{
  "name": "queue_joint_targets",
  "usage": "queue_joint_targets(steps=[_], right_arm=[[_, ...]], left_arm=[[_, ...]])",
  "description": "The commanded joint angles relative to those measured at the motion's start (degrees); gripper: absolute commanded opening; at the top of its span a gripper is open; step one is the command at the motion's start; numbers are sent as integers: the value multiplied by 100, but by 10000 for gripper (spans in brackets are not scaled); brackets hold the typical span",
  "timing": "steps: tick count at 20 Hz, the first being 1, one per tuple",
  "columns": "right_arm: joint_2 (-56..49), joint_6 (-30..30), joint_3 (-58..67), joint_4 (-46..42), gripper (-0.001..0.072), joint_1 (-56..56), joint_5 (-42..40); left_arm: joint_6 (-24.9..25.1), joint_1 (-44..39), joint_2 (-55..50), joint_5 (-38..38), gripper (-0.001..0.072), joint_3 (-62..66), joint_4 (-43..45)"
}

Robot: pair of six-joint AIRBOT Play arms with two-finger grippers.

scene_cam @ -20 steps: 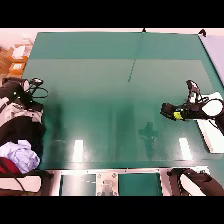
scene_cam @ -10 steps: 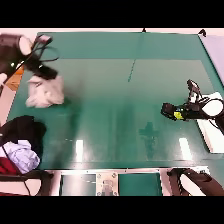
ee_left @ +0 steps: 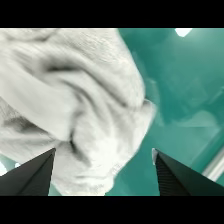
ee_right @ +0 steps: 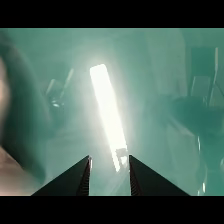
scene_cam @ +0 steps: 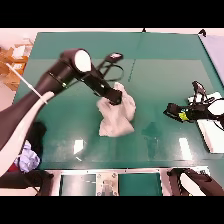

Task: Fold the shirts.

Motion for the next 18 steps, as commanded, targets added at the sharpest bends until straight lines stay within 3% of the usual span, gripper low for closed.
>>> queue_joint_targets(steps=[1, 3, 5, 7, 9, 11, 14, 18], right_arm=[[2, -136, 11, 2, 294, -48, 254], [2, -136, 7, 4, 310, -46, 251], [-50, -273, 9, 190, 421, -44, 205], [-313, -804, 15, 890, 423, -44, -157], [-885, -1473, 181, 1749, 432, -42, -472], [-1725, -2031, 584, 2428, 432, -20, -468], [-3062, -2343, 1408, 3025, 431, 214, -457], [-4306, -2341, 2463, 3115, 430, 844, -350]], left_arm=[[-140, -142, -39, -240, 715, 57, -562], [-168, 391, -37, -868, 714, 319, -546], [-168, 964, -39, -1290, 714, 289, -431], [-168, 1506, -39, -1364, 714, -59, -345], [-146, 1849, -39, -1027, 714, -743, -415], [57, 1930, -42, -234, 714, -1622, -691], [560, 1893, -197, 1327, 714, -2625, -1709], [1641, 1818, -769, 1873, 713, -2769, -3504]])
